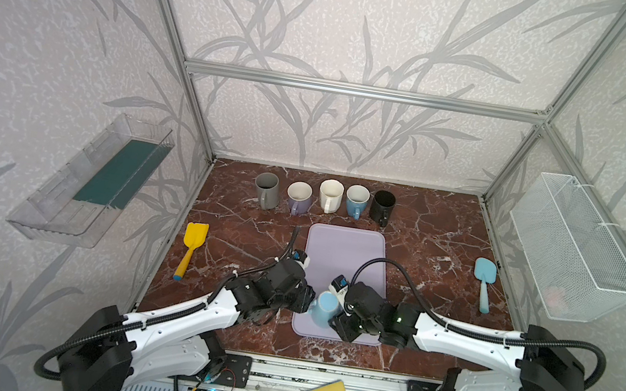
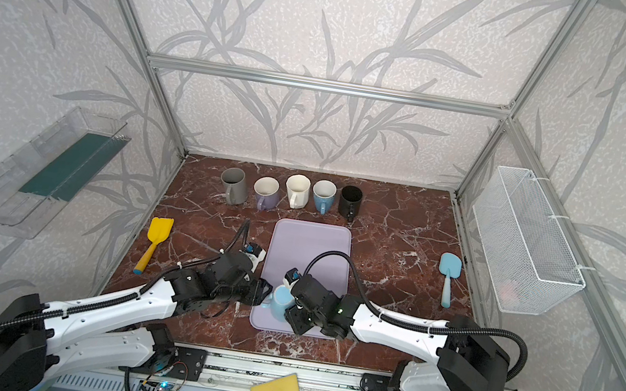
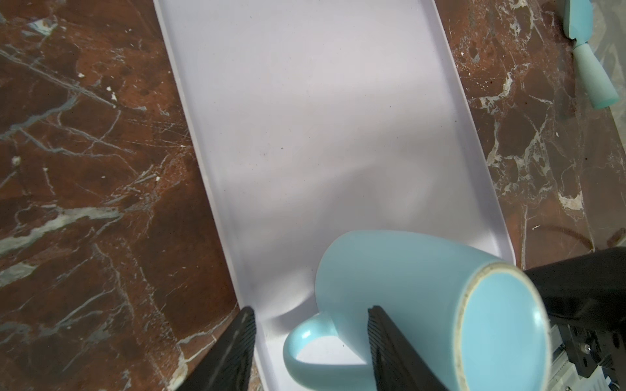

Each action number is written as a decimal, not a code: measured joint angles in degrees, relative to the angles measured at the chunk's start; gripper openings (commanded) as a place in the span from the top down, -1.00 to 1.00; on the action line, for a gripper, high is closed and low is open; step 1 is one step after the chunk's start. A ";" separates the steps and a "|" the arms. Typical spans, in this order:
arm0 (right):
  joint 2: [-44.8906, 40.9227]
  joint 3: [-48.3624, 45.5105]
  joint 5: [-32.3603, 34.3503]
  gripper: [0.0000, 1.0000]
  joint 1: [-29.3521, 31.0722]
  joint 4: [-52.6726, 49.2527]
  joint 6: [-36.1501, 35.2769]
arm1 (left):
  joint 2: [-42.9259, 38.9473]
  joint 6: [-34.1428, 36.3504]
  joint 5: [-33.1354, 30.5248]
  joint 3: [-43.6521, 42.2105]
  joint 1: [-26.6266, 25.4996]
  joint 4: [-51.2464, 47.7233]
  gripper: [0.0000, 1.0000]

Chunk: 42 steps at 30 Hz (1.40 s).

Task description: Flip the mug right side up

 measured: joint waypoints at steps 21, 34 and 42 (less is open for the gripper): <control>6.62 4.76 0.11 0.06 -8.94 3.32 -0.96 | 11.04 5.09 -0.20 4.35 3.37 4.57 -0.10; 5.92 6.78 -2.23 0.06 -13.07 4.31 -3.15 | 5.35 9.55 1.33 9.57 6.25 -1.55 -0.10; -3.78 3.43 -2.25 0.06 -16.09 2.21 -3.43 | 0.20 7.89 3.85 8.66 4.87 -2.78 -0.12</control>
